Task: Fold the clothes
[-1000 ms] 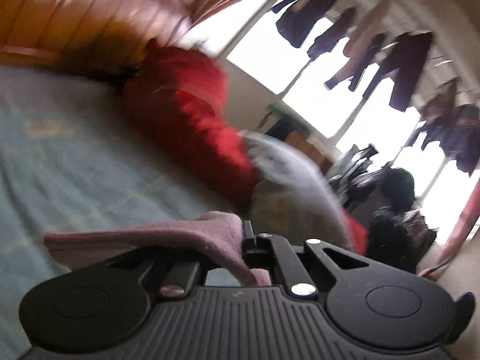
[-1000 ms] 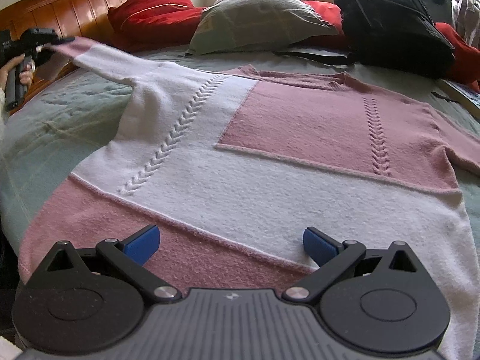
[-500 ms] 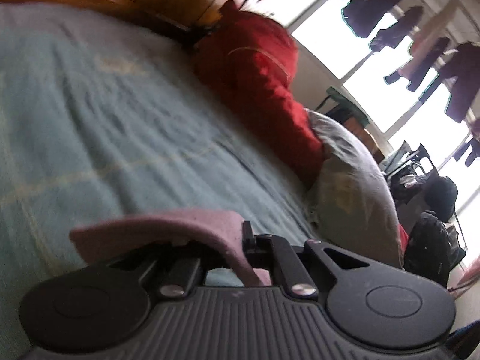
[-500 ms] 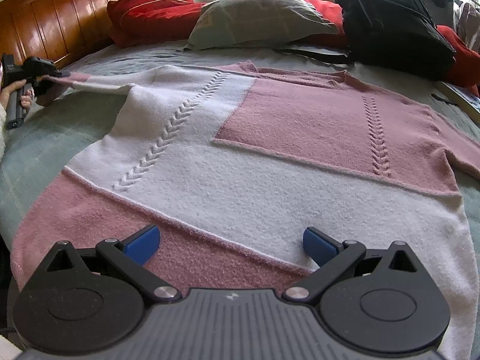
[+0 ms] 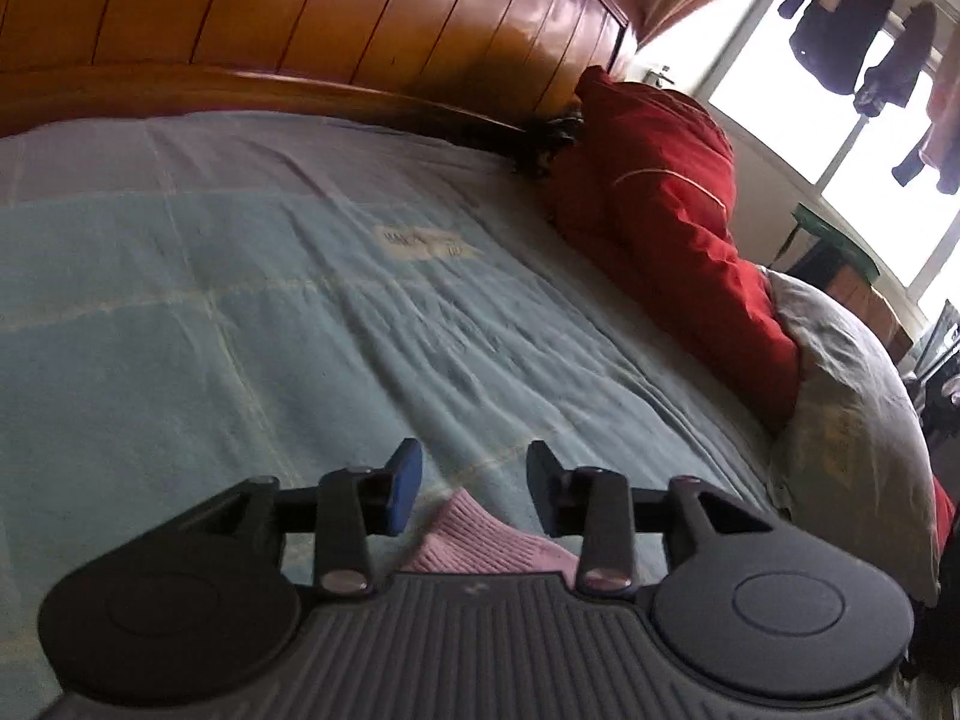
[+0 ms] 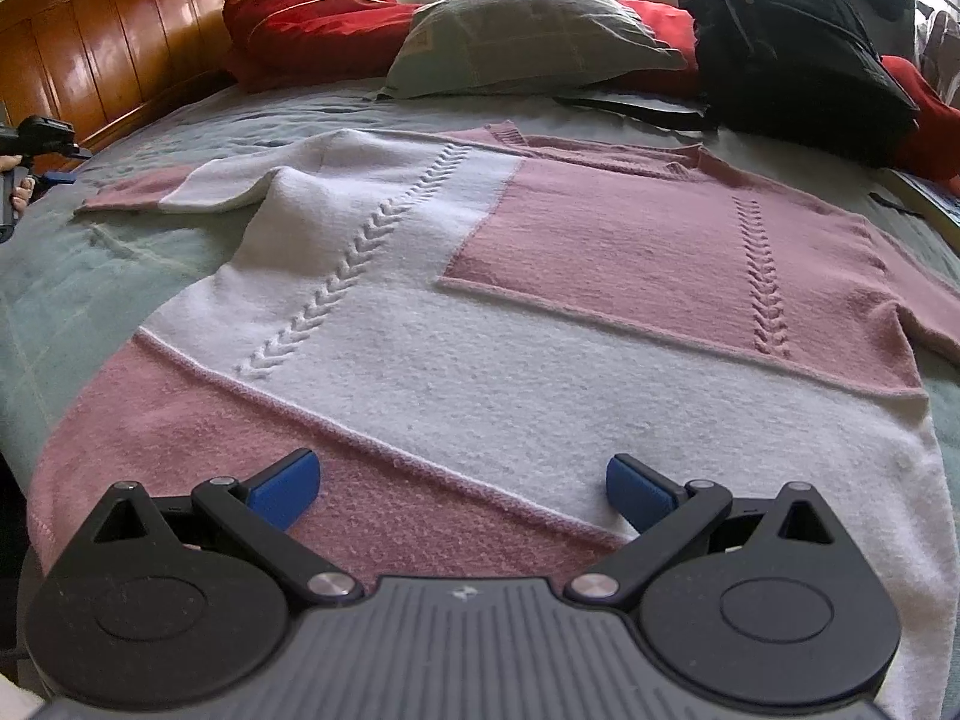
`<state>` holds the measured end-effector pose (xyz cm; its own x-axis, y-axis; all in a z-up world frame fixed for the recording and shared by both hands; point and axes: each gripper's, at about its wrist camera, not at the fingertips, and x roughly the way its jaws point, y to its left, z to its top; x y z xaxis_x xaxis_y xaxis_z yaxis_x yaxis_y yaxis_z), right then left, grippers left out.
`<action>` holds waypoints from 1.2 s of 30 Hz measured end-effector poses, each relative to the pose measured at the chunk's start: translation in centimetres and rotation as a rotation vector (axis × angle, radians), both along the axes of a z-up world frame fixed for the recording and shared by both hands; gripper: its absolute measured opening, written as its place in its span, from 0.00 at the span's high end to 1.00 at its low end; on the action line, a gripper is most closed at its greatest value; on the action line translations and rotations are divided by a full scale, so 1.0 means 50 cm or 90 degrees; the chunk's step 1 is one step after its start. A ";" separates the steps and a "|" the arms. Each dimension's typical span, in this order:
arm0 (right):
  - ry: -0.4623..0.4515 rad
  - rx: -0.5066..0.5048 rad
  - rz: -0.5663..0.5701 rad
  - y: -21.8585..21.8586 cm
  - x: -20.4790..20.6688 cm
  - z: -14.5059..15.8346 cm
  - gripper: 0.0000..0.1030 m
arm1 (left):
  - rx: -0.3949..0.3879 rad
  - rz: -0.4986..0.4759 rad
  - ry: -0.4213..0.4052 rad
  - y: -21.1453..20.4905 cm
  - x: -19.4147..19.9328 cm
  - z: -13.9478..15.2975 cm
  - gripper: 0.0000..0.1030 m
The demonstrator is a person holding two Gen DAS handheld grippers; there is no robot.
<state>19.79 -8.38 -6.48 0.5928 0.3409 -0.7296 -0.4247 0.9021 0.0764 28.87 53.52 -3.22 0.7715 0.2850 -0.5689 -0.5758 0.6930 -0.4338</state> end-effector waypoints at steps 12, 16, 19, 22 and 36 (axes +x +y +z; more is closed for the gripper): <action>-0.018 0.043 0.004 -0.017 -0.008 0.034 0.00 | 0.031 -0.349 0.049 -0.338 0.115 0.045 0.32; -0.023 0.057 -0.006 -0.037 -0.013 0.039 0.00 | 0.016 -0.522 0.068 -0.536 0.106 0.038 0.31; -0.024 0.069 -0.013 -0.054 -0.014 0.039 0.00 | -0.057 -0.634 0.051 -0.645 0.088 0.027 0.28; -0.023 0.081 -0.018 -0.071 -0.015 0.038 0.00 | -0.115 -0.692 0.057 -0.719 0.095 0.002 0.26; -0.013 0.141 -0.048 -0.171 0.006 0.021 0.00 | -0.095 -0.582 0.143 -0.703 0.099 -0.034 0.24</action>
